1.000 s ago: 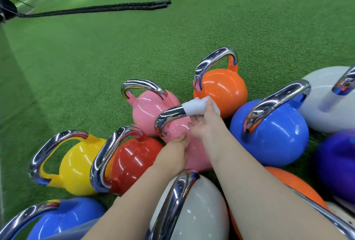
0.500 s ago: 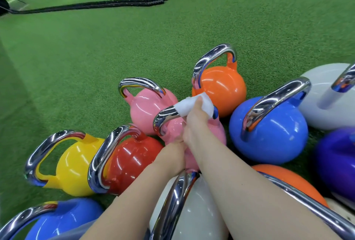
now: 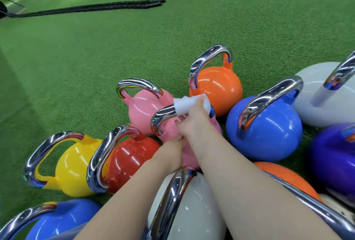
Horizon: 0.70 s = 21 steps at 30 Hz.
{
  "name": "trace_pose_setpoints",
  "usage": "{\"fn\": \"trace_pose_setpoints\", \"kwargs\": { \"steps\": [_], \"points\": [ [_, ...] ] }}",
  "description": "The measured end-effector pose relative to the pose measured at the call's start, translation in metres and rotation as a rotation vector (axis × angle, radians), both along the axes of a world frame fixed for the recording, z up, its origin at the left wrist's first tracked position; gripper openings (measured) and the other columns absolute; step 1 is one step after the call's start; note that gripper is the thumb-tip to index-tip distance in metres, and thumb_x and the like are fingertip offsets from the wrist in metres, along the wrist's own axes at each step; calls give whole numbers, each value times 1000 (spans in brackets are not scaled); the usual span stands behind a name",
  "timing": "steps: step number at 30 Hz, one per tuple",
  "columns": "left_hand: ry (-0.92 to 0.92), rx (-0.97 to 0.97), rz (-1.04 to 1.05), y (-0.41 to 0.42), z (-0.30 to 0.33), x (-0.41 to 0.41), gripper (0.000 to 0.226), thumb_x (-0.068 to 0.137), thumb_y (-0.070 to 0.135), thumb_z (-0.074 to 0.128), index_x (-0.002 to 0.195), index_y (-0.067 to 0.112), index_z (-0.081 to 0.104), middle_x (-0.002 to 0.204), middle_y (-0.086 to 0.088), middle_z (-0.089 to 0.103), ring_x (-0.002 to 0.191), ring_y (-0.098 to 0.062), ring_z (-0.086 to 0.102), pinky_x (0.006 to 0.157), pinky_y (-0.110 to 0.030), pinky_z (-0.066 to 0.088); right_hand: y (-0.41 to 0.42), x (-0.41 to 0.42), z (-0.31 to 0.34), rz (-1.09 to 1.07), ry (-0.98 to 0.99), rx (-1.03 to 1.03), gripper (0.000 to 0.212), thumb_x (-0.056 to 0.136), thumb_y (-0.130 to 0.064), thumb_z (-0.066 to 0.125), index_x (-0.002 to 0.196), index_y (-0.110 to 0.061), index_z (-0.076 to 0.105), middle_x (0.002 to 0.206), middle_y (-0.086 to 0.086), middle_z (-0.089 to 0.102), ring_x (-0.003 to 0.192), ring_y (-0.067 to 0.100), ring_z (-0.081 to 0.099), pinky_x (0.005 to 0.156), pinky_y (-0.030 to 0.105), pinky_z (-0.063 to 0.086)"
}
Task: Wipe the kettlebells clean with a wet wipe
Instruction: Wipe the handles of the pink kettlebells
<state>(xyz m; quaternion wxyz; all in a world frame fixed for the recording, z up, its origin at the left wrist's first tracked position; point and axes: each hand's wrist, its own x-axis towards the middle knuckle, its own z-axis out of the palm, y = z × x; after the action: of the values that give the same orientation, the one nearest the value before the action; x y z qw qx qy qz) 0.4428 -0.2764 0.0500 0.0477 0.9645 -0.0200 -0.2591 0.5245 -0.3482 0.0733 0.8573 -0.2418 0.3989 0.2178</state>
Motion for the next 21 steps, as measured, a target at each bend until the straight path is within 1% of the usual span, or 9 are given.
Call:
{"fn": "trace_pose_setpoints", "kwargs": {
  "steps": [2, 4, 7, 11, 15, 17, 18, 20, 21],
  "points": [
    [29, -61, -57, 9, -11, 5, 58, 93, -1, 40, 147, 9, 19, 153, -8, 20, 133, -25, 35, 103, -26, 33, -17, 10, -7, 52, 64, 113, 47, 93, -50, 36, 112, -12, 58, 105, 1, 65, 99, 22, 60, 80, 36, 40],
    [90, -70, -127, 15, -17, 6, 64, 93, -2, 37, 148, 9, 6, 156, -6, 5, 133, -23, 35, 103, -22, 33, -36, 18, -13, 21, 197, 176, 34, 94, -30, 35, 89, -7, 60, 83, 4, 63, 75, 22, 58, 81, 37, 40],
    [72, -83, -97, 15, -16, 7, 68, 90, -2, 42, 148, 9, 9, 156, -7, -7, 141, -22, 22, 111, -24, 22, -50, 8, -16, 62, 213, 185, 29, 91, -14, 33, 73, -2, 52, 71, 7, 54, 61, 20, 50, 68, 35, 41],
    [88, -61, -121, 14, -12, 6, 75, 86, -4, 44, 148, 8, 4, 156, -8, -11, 140, -21, 24, 110, -27, 28, -51, -2, -33, 169, 131, 129, 54, 96, -45, 23, 81, -4, 54, 79, 5, 59, 75, 22, 55, 85, 38, 39],
    [65, -63, -119, 14, -13, 6, 75, 85, -8, 41, 148, 9, 4, 156, -7, -12, 141, -21, 23, 110, -28, 27, -53, -8, -36, 263, 121, 40, 83, 86, -71, 9, 92, -4, 58, 78, 9, 64, 75, 24, 58, 73, 40, 47],
    [52, -67, -113, 14, -13, 5, 73, 85, -8, 40, 148, 9, 7, 156, -8, -10, 141, -21, 23, 110, -27, 26, -50, -14, -39, 204, 162, -42, 69, 89, -66, 17, 89, -10, 57, 77, 5, 60, 67, 21, 54, 59, 35, 45],
    [55, -64, -110, 14, -12, 5, 72, 85, -8, 40, 148, 9, 8, 156, -8, -10, 141, -21, 23, 110, -27, 26, -48, -16, -42, 153, 143, -124, 50, 94, -55, 23, 89, -15, 53, 79, 1, 55, 65, 19, 52, 57, 32, 44],
    [57, -54, -107, 13, -11, 5, 73, 85, -9, 39, 148, 9, 7, 156, -9, -10, 139, -22, 28, 109, -27, 27, -43, -22, -41, 119, 35, -357, 21, 99, -32, 28, 109, -23, 45, 98, 0, 54, 81, 21, 56, 68, 31, 48],
    [57, -52, -108, 13, -12, 5, 74, 84, -9, 39, 148, 9, 7, 156, -9, -10, 137, -22, 32, 107, -27, 29, -39, -26, -42, 127, -9, -484, 27, 99, -27, 31, 123, -19, 43, 115, 4, 54, 99, 26, 57, 82, 34, 48]
  ]
}}
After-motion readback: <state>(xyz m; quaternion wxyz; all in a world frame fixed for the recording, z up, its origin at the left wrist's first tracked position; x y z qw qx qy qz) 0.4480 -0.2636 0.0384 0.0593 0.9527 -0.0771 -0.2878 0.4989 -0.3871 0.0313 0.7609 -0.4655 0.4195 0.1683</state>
